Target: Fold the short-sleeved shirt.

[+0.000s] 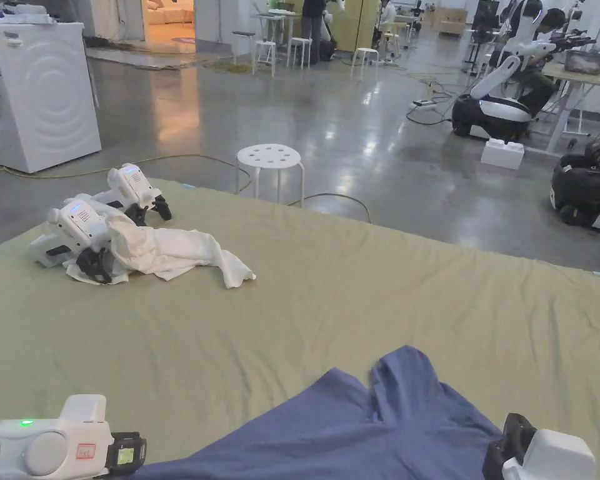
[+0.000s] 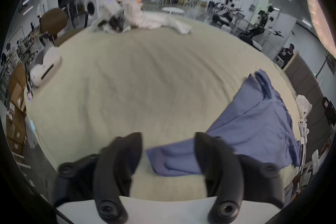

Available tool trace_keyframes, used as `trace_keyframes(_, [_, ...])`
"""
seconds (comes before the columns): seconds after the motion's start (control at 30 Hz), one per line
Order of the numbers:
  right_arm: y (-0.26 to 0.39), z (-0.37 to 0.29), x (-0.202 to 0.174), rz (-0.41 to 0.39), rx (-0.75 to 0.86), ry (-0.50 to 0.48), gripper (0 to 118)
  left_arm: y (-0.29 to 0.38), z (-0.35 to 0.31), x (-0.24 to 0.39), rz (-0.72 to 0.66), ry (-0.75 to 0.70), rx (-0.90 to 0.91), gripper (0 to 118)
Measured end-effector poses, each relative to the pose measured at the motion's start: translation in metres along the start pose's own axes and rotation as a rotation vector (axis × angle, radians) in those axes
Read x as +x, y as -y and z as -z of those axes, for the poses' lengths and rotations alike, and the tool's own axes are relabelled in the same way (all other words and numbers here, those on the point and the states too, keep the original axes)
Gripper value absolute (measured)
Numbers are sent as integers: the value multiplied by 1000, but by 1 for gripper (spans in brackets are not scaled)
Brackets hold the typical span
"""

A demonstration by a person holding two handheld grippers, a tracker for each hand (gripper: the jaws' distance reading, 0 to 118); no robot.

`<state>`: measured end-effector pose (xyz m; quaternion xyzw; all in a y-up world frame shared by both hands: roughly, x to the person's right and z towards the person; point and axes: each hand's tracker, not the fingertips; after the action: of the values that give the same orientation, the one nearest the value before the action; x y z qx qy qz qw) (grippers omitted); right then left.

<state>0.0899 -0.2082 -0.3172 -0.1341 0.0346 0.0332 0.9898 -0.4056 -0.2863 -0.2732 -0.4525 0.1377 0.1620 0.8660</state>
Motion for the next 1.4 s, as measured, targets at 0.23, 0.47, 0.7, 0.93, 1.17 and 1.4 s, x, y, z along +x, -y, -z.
trace_keyframes(0.23, [14,16,2,-8,-79,4,0,5,30,3,-46,-121,-133,70])
trace_keyframes(0.47, [22,63,15,-21,-185,-6,12,15,12,43,70,-153,-47,6])
trace_keyframes(0.7, [30,186,54,-42,-452,-26,63,16,11,42,44,-108,-17,0])
trace_keyframes(0.93, [50,272,75,-67,-678,-156,70,10,1,29,8,-101,35,0])
trace_keyframes(1.17, [60,286,60,-138,-734,-177,54,7,-4,37,30,-108,55,0])
trace_keyframes(1.4, [52,276,36,-219,-724,-215,5,9,-3,42,47,-123,59,0])
